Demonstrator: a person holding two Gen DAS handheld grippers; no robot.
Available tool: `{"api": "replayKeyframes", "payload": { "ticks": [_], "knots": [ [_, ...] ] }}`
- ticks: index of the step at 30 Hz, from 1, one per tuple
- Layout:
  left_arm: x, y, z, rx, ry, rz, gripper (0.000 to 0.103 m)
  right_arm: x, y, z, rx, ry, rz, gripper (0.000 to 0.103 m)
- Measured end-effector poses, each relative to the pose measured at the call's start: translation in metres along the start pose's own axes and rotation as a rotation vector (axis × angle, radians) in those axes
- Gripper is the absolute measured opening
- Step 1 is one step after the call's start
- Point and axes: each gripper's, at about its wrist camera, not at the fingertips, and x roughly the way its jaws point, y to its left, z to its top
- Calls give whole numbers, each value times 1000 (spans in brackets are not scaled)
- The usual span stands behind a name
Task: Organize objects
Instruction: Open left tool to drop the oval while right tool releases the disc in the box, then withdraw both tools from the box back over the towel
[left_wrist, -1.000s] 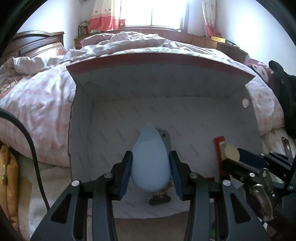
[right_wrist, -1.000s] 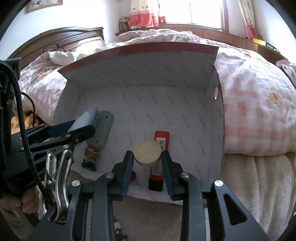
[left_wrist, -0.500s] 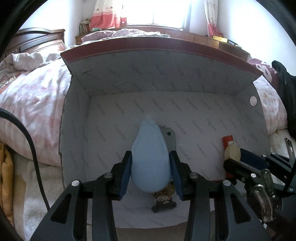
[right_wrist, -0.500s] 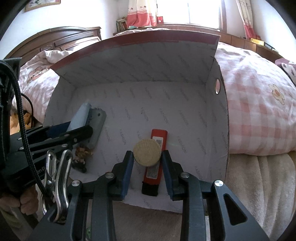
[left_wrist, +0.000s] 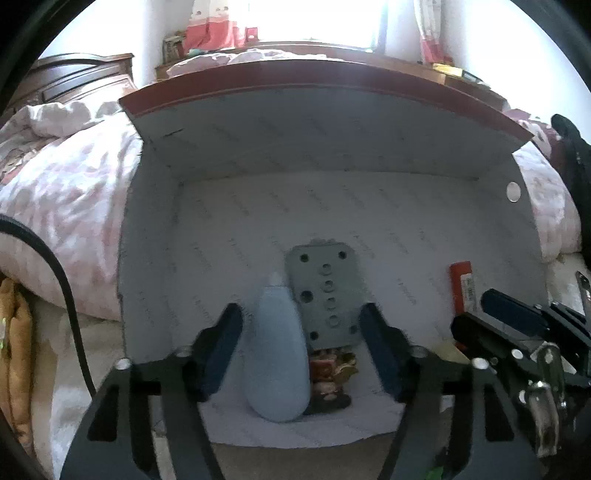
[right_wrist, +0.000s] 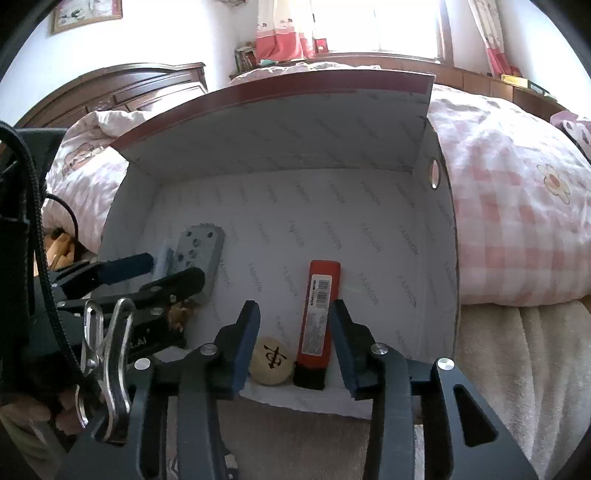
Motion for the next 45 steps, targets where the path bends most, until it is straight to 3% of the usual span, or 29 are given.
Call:
{"api": "replayKeyframes", "payload": {
  "ticks": [23, 33, 45],
  "knots": [
    [-66, 1, -28, 16, 16, -43, 71, -63, 5, -22, 42, -15, 28, 46],
    [-91, -1, -63, 52, 43, -42, 71, -84, 7, -49, 30, 17, 11, 46],
    [-90, 12, -103, -4, 122, -39, 71, -92, 7, -87, 24, 86, 8, 46]
  ]
}}
